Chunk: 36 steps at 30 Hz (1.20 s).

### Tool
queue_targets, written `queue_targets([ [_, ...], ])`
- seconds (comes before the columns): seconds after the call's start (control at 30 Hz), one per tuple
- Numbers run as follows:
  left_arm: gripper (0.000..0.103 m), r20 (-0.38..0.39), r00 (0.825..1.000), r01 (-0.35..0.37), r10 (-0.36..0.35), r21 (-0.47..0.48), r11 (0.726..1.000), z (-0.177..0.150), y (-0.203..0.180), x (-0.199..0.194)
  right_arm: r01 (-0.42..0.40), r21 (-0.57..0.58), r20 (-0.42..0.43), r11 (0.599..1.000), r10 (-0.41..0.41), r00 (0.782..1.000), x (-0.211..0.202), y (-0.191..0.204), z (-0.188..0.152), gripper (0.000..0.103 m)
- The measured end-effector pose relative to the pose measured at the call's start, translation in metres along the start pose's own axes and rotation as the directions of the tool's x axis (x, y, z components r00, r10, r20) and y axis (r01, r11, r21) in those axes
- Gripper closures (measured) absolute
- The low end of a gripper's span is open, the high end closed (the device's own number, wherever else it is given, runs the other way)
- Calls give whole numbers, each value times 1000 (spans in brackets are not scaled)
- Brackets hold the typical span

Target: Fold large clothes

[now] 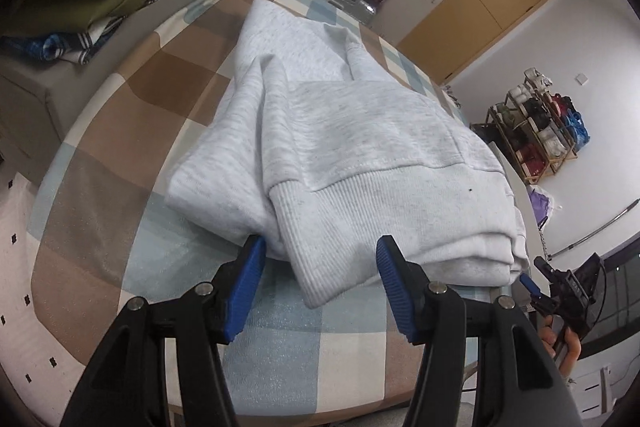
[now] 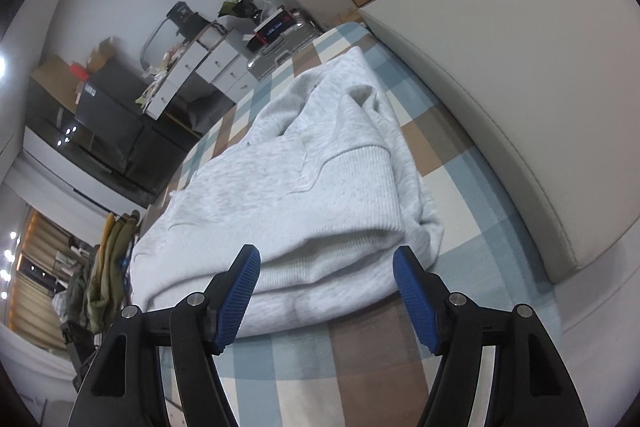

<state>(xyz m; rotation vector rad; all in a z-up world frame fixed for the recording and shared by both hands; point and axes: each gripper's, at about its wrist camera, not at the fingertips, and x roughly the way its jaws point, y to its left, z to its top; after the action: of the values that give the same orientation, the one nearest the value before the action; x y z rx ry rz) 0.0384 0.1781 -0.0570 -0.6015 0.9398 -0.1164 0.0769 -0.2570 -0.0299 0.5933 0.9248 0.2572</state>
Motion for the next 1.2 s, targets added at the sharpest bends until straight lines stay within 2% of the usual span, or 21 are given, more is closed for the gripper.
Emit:
queue_targets([
  [0.03, 51, 1, 1000, -2, 2, -11, 1000, 0, 1, 0, 1, 2, -6, 1000, -1, 1000, 2, -1, -1, 34],
  [0.1, 63, 27, 999, -18, 18, -15, 1000, -3, 0, -3, 6, 8, -16, 1000, -6, 1000, 3, -4, -5, 34],
  [0.17, 95, 51, 998, -47, 47, 0, 999, -13, -2, -10, 7, 13, -22, 1000, -6, 1000, 4, -5, -7, 33],
  [0.2, 96, 71, 996, -46, 46, 8, 999, -14, -2, -14, 9, 16, -21, 1000, -8, 1000, 3, -6, -7, 34],
  [0.37, 98, 133, 991, 8, -7, -10, 1000, -11, -3, -31, -2, 34, -6, 999, 2, 1000, -3, -11, -9, 33],
  [0.53, 98, 151, 987, 47, -44, -15, 999, -2, -6, -36, -45, 85, 5, 995, 45, 999, -5, -17, -7, 33],
  [0.63, 98, 138, 990, 24, -23, -5, 1000, -1, -7, -34, -101, 94, -6, 990, 102, 995, -3, -14, -7, 33],
  [0.77, 99, 118, 993, 9, -6, -23, 1000, -6, 0, -34, -107, 93, -23, 990, 110, 994, 6, -12, -8, 33],
  [0.9, 100, 153, 988, 5, -8, 19, 1000, -14, -9, -50, -126, 145, -50, 981, 135, 990, 22, -19, -10, 33],
  [1.0, 100, 183, 983, 22, -30, 45, 999, -12, -12, -54, -176, 175, -26, 969, 184, 983, 26, -20, -6, 33],
  [1.07, 100, 176, 984, 15, -22, 43, 999, -9, -11, -47, -211, 183, 0, 960, 215, 977, 27, -18, 0, 33],
  [1.2, 98, 142, 990, 18, -23, 38, 999, -7, -8, -32, -215, 196, 6, 957, 218, 976, 35, -14, 3, 33],
])
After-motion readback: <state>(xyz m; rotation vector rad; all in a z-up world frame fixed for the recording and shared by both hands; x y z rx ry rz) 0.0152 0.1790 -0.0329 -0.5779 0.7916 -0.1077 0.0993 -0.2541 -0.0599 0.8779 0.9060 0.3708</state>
